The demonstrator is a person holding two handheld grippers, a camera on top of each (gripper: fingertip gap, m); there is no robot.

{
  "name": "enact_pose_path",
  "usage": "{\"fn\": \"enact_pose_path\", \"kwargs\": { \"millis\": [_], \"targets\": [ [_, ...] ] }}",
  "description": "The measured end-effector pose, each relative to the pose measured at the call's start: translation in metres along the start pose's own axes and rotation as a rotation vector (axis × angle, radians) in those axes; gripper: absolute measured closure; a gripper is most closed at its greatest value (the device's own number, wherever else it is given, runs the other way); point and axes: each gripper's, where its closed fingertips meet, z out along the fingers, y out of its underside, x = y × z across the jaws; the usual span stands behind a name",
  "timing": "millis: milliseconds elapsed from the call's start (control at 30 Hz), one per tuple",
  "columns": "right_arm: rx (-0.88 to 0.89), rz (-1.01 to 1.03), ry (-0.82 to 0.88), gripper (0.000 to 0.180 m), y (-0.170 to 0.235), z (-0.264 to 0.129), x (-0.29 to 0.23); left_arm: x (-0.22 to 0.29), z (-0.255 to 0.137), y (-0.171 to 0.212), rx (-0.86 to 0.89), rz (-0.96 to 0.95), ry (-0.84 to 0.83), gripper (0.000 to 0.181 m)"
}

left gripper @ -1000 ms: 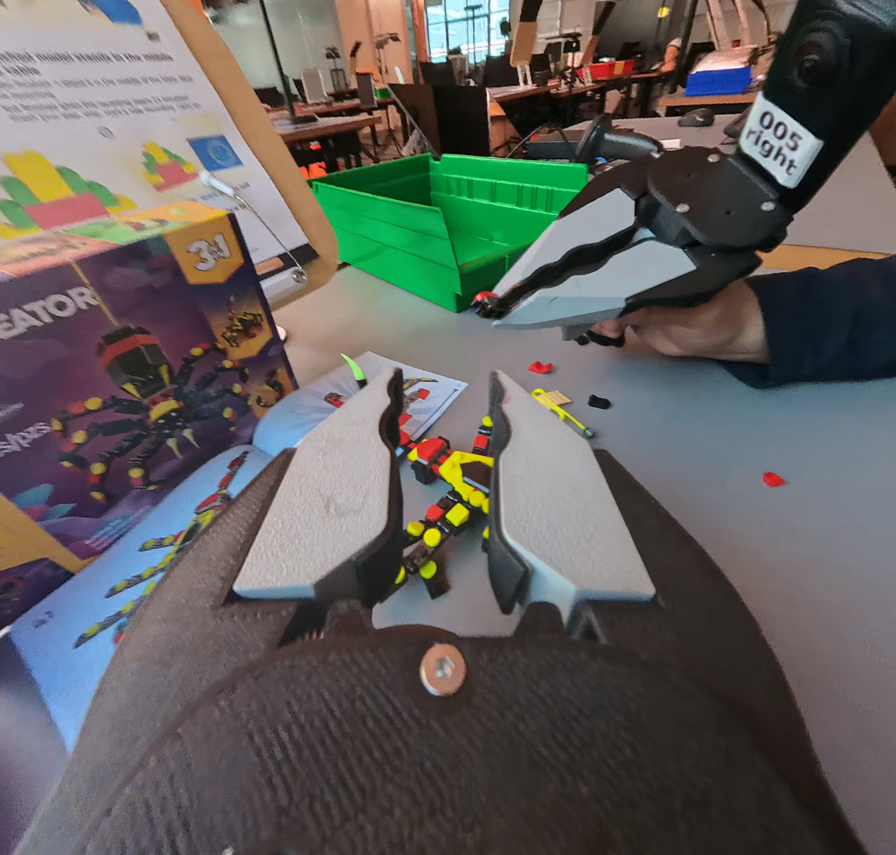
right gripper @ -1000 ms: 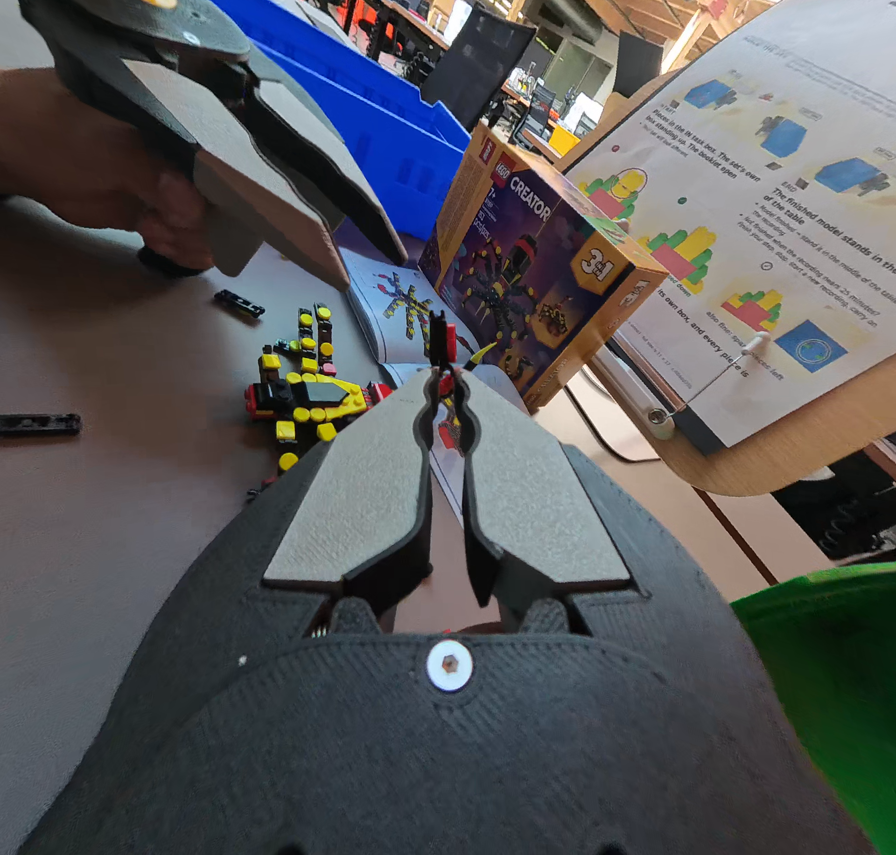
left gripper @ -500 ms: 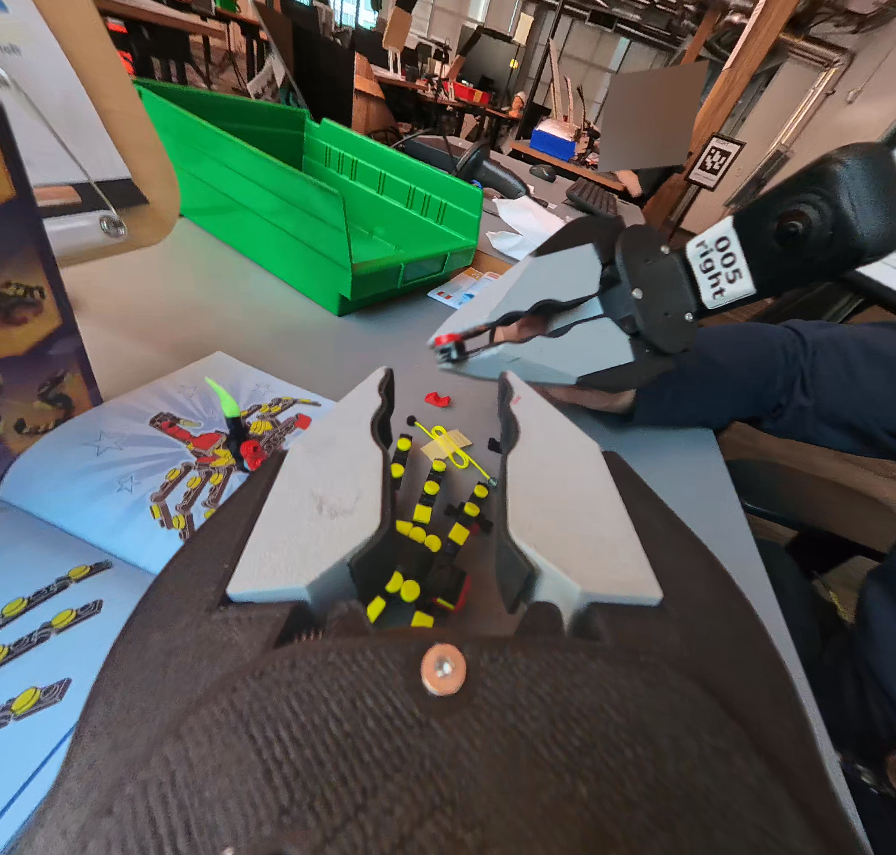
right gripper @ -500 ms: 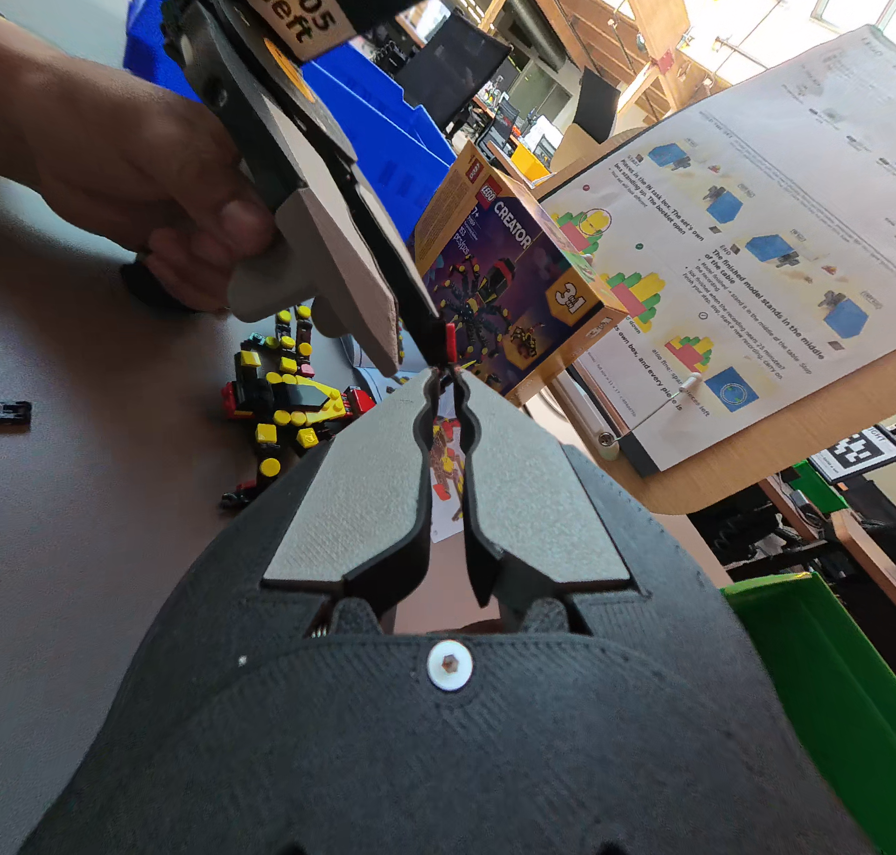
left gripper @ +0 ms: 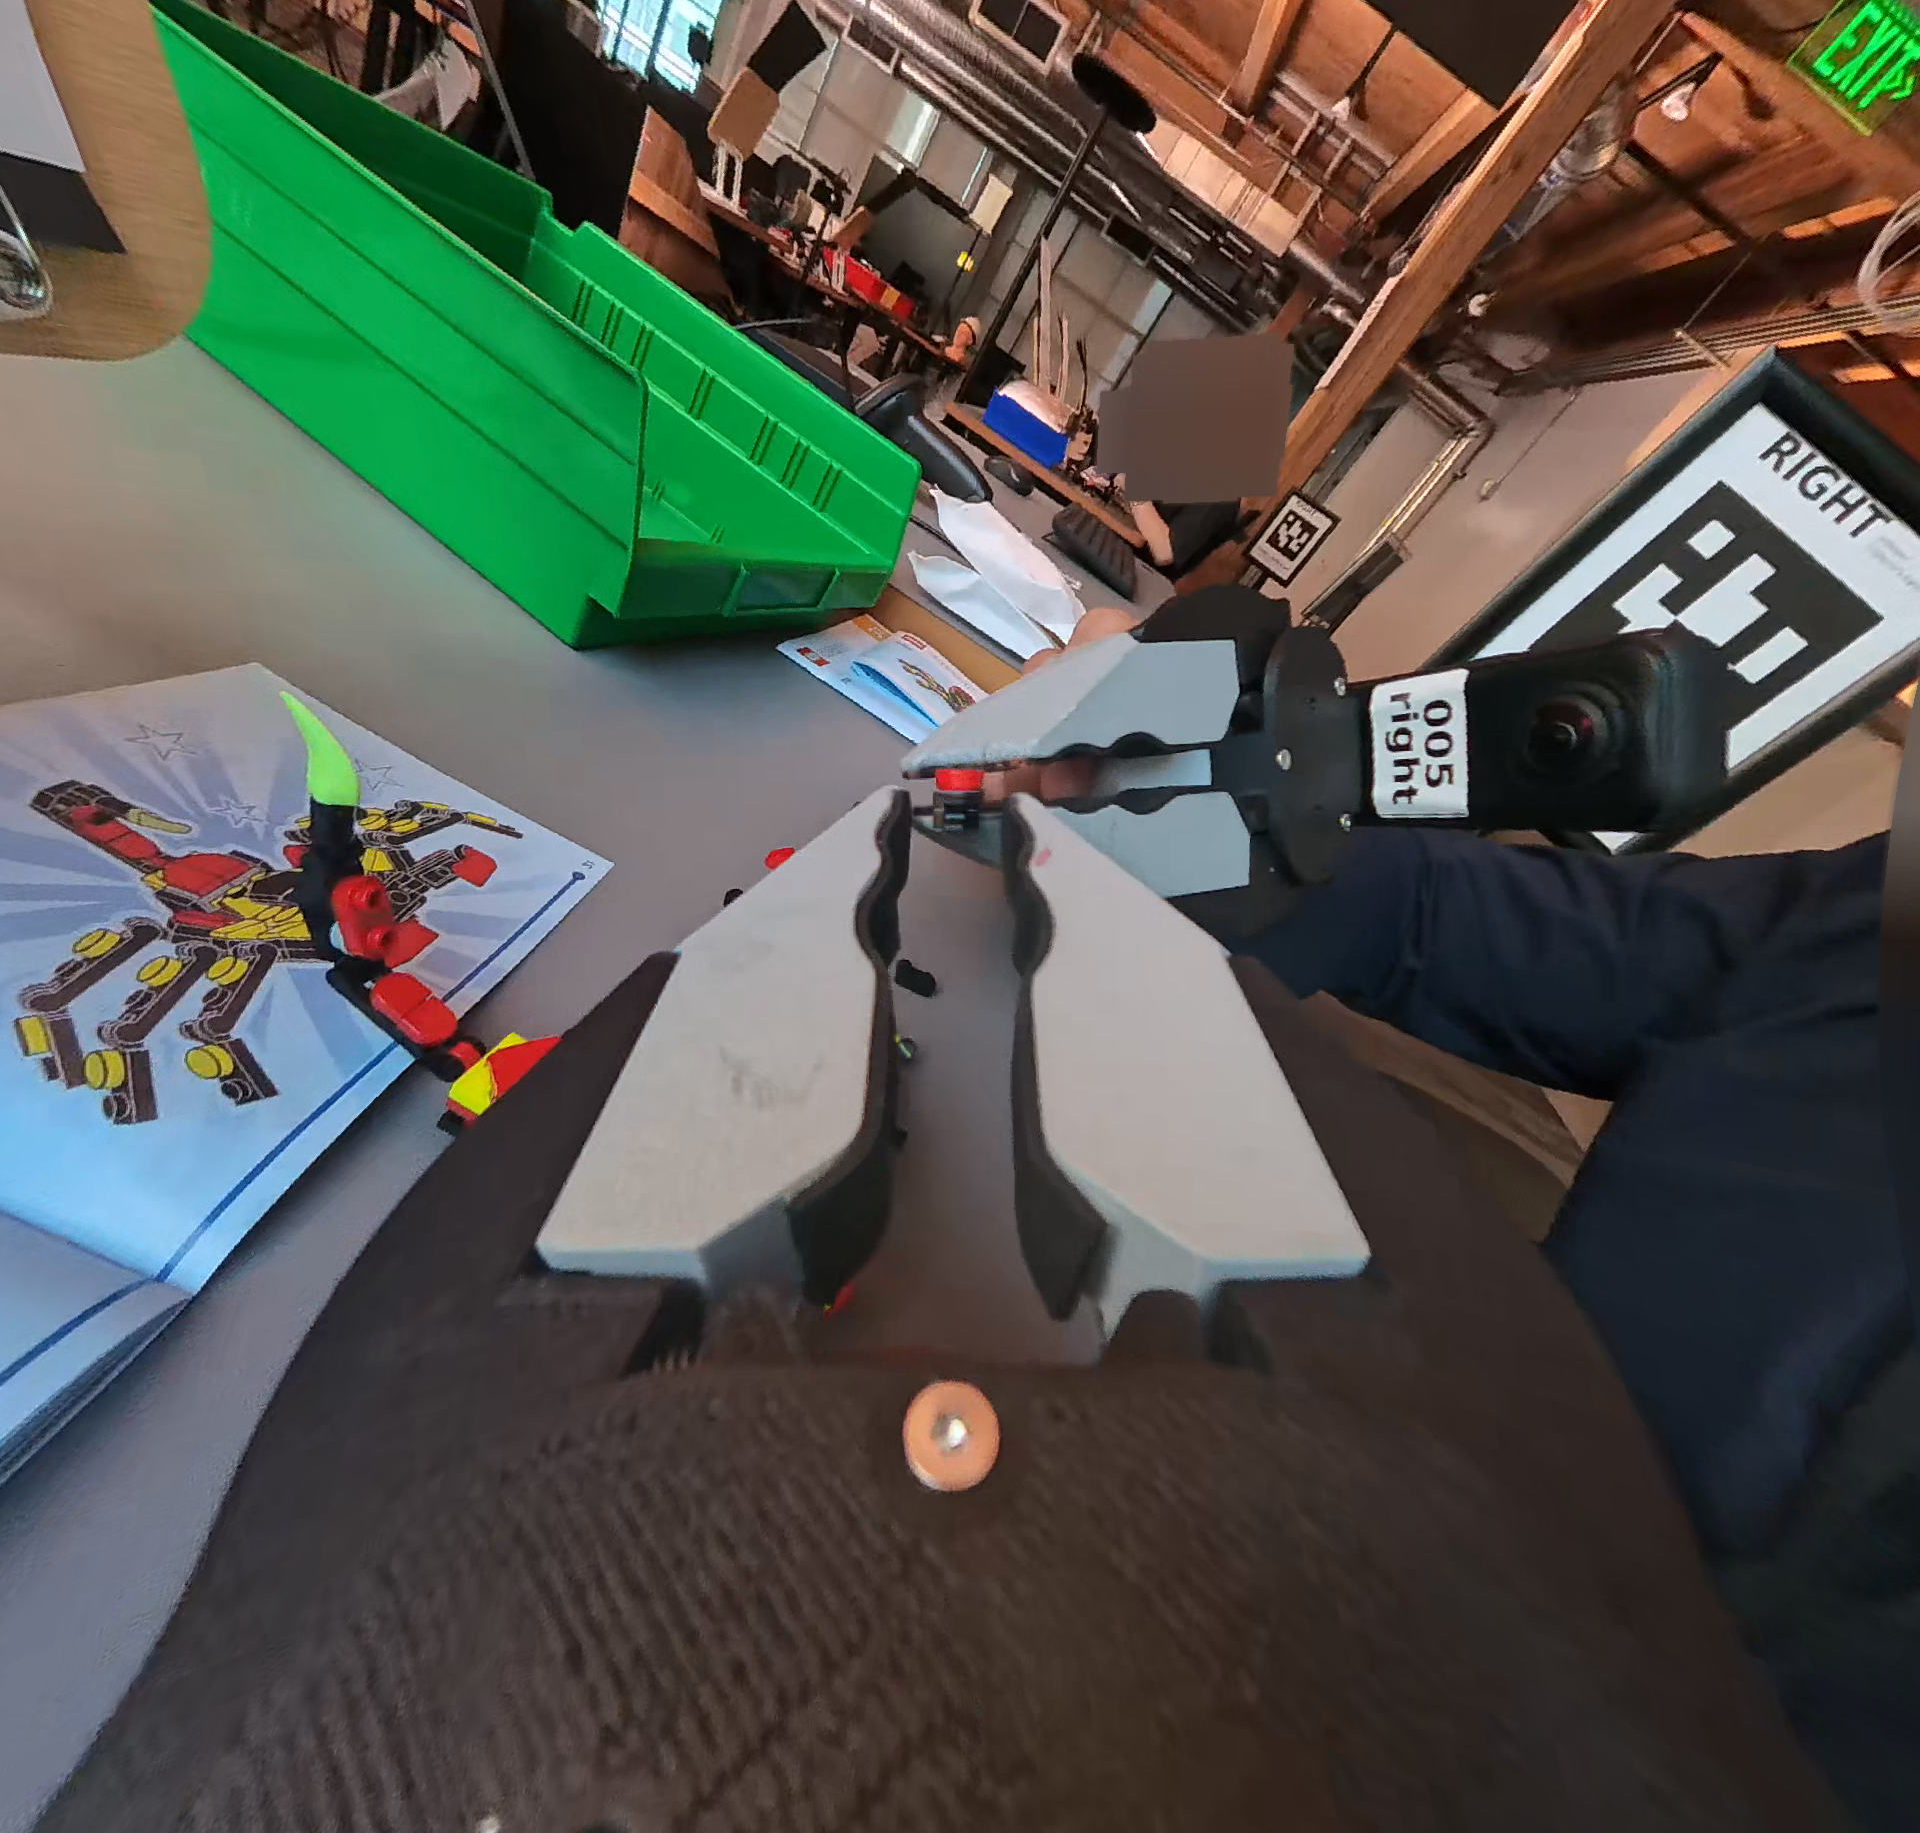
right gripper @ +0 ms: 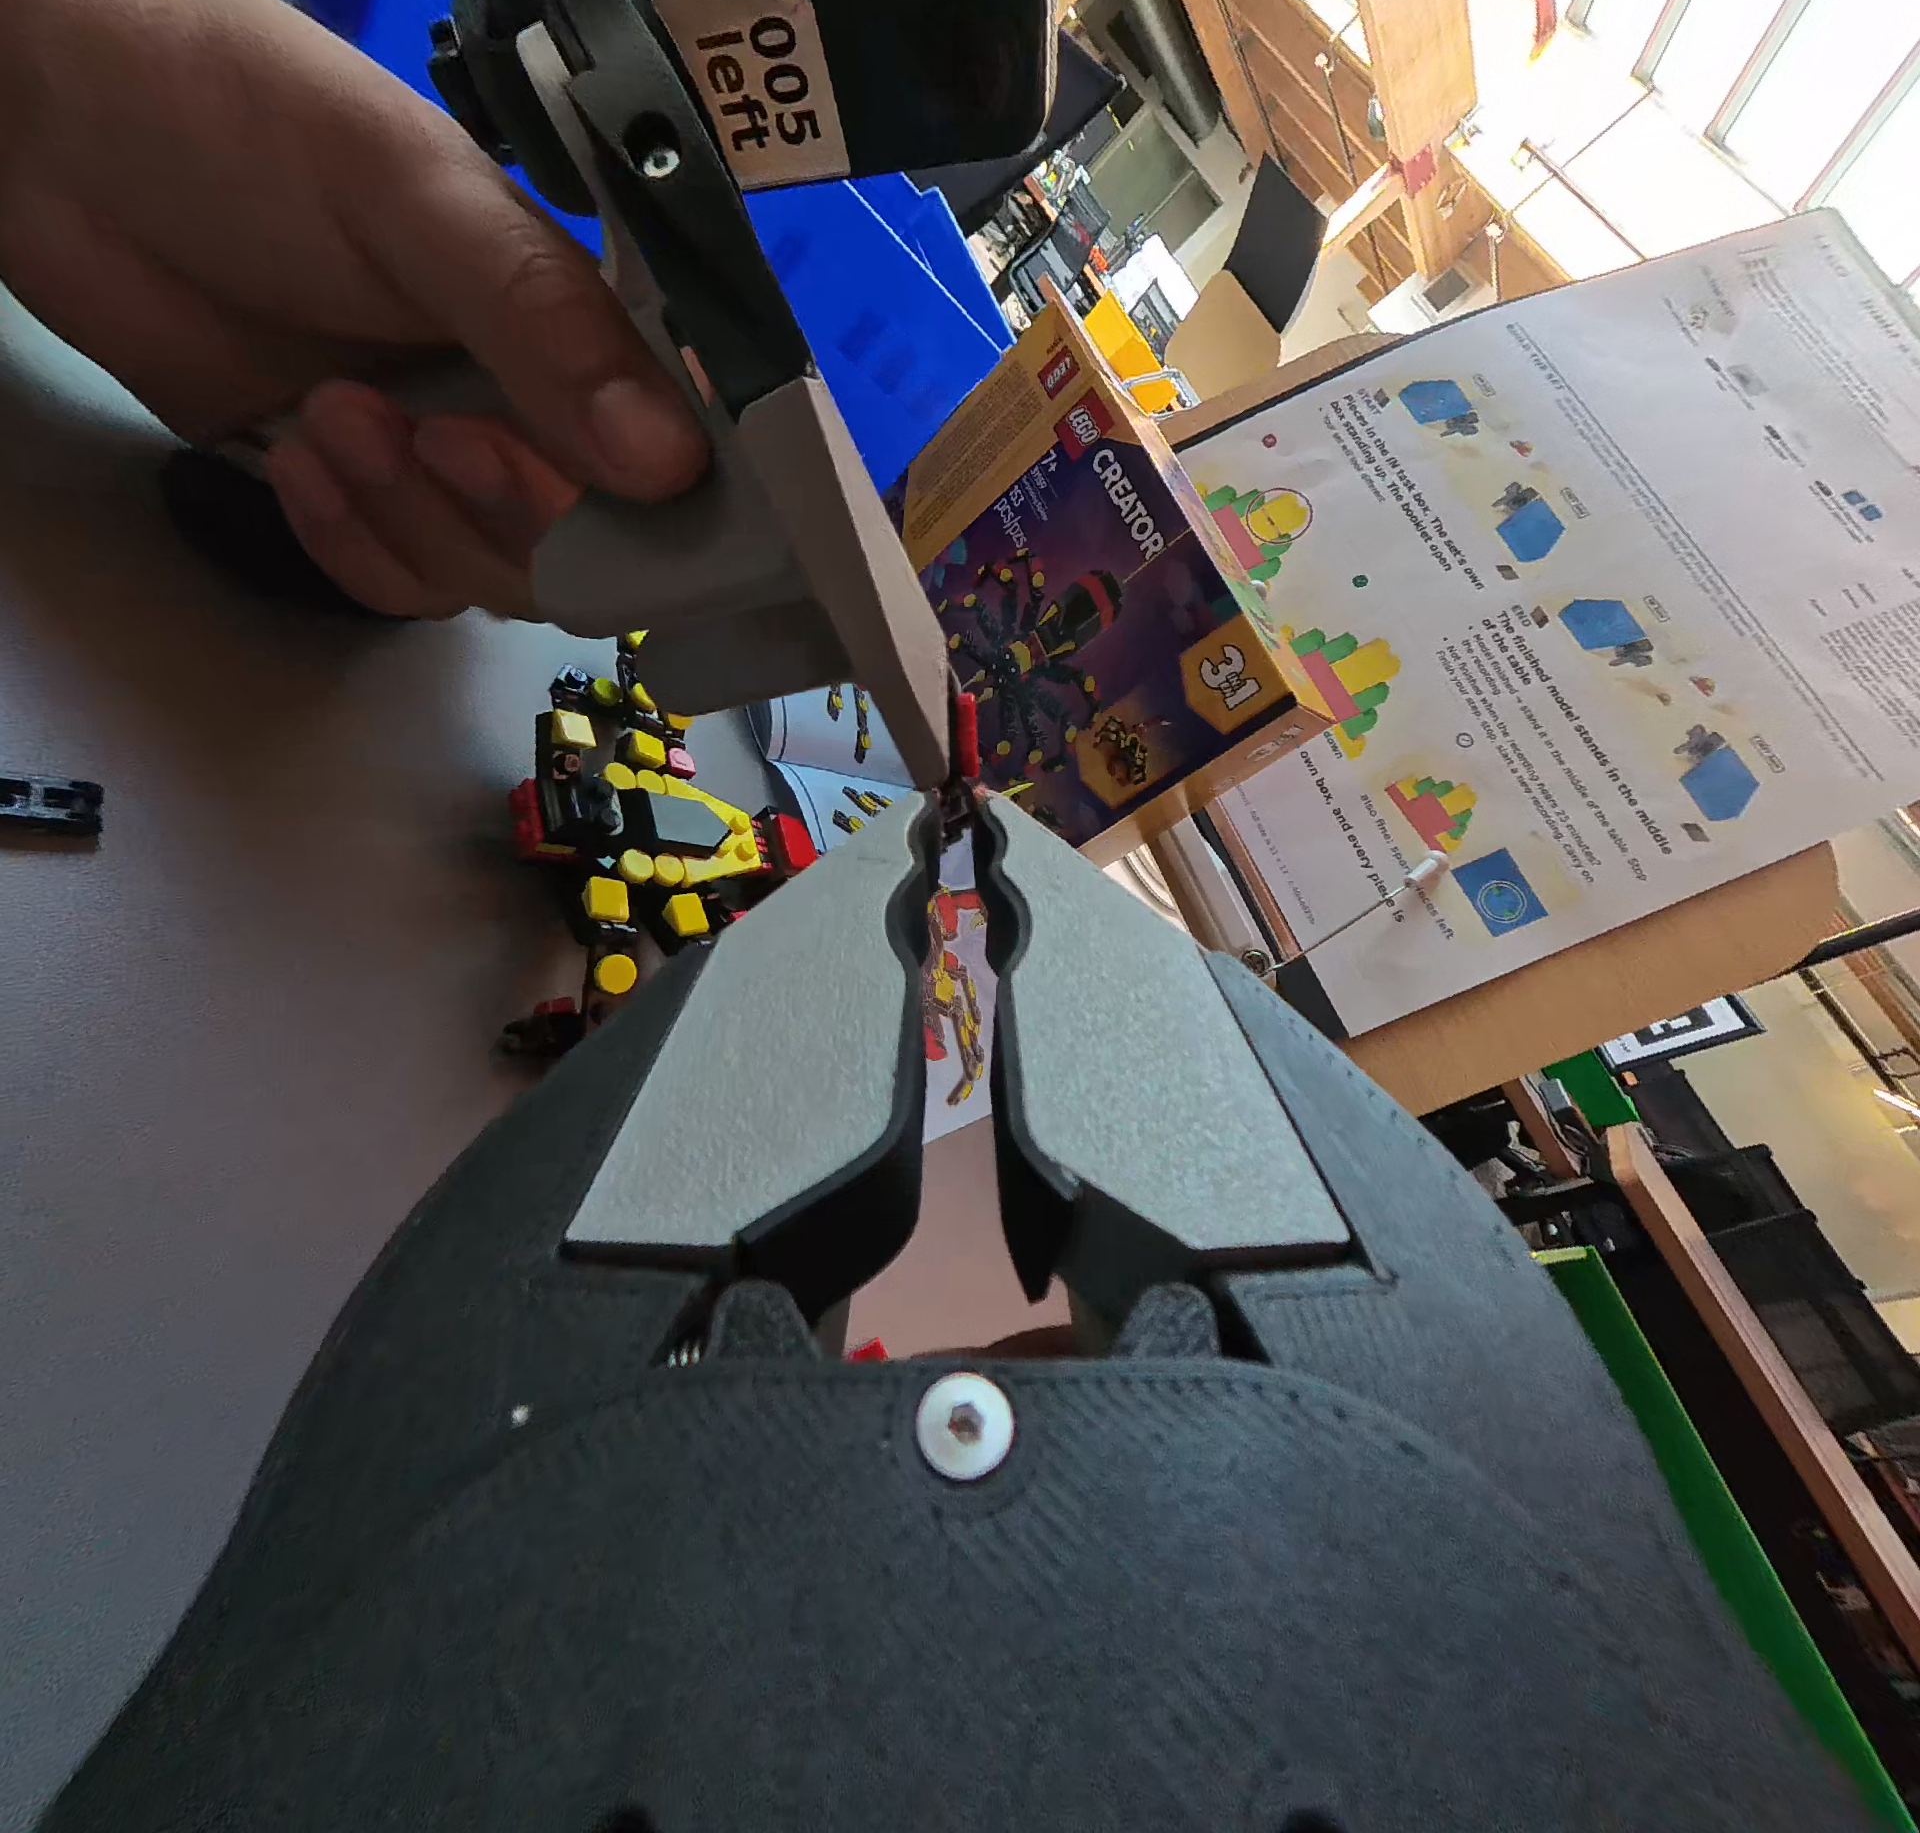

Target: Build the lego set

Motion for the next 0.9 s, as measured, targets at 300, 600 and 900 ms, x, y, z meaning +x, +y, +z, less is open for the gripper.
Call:
{"fn": "enact_pose_path", "kwargs": {
  "millis": [300,600,900],
  "targets": [
    [0.023,0.152,-0.125,0.179,0.001,-0.003,-0.010,0.005,-0.006,0.002,-0.039,0.069,-0.005,0.176],
    [0.266,0.765,-0.497,0.175,-0.018,-0.018,-0.008,0.023,-0.007,-0.001,-0.021,0.083,0.096,0.176],
    [0.327,0.930,-0.636,0.180,-0.024,-0.024,-0.009,0.025,-0.005,0.002,-0.028,0.082,0.109,0.176]
  ]
}}
